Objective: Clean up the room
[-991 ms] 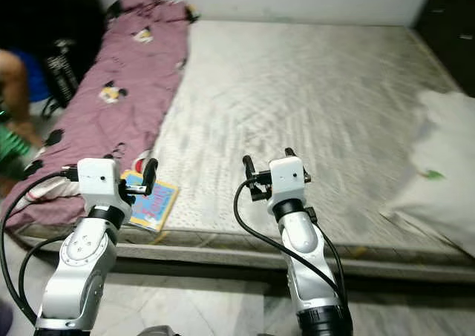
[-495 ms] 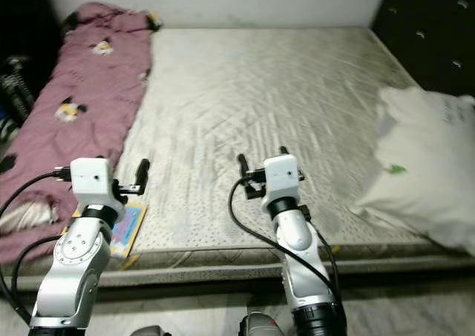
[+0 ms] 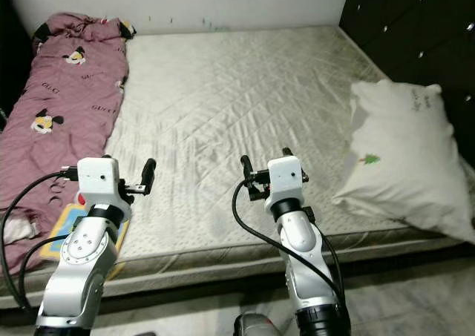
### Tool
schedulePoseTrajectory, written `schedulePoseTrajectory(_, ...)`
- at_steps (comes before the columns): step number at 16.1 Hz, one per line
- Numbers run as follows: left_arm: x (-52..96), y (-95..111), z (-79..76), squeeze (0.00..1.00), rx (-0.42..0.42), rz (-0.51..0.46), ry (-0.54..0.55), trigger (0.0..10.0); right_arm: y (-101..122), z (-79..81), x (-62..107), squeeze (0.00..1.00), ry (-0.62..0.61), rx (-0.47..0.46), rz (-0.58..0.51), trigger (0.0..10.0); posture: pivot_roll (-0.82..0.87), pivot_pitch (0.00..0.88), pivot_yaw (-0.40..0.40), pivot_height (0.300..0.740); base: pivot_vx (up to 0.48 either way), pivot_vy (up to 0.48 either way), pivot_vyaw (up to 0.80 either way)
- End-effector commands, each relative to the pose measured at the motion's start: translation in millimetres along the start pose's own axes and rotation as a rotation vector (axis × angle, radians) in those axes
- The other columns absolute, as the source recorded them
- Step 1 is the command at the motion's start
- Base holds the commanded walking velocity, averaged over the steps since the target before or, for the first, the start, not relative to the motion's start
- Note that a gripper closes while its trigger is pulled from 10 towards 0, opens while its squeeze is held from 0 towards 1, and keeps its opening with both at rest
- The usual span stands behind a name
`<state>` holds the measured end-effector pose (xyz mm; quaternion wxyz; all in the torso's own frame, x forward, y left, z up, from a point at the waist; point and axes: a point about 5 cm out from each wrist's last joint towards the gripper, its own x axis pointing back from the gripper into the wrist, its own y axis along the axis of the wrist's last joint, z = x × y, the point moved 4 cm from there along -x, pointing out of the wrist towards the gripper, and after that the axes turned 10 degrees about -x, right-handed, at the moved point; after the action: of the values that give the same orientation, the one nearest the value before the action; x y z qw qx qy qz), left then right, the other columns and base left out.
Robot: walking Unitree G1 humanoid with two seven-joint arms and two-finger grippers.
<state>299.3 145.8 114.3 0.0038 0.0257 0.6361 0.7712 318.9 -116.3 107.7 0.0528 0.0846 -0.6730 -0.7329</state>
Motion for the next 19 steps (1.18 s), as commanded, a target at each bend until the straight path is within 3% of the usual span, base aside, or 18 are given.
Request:
schedulePoseTrajectory(1, 0.0, 0.2, -0.1, 0.0, -0.007, -0.003, 0.003, 10.0, 1.1, -2.5, -1.2, 0.0, 0.0, 0.002, -0.004, 10.0, -0.05, 0.029, 0.015, 0.74, 0.0, -0.424, 0.0)
schedulePoseTrajectory(13, -1.1, 1.0, -1.7, 0.0, 0.006, -0.005, -0.002, 10.0, -0.1, -3.0, -2.1, 0.0, -0.001, 0.004, 0.0, 10.0, -0.05, 0.031, 0.015, 0.74, 0.0, -0.471, 0.0)
schedulePoseTrajectory(19, -1.4, 0.8, -2.0, 0.0, 0.03, -0.007, 0.0, 10.0, -0.5, -3.6, -2.4, 0.0, -0.004, 0.005, 0.002, 10.0, -0.05, 0.032, 0.013, 0.74, 0.0, 0.0, 0.0)
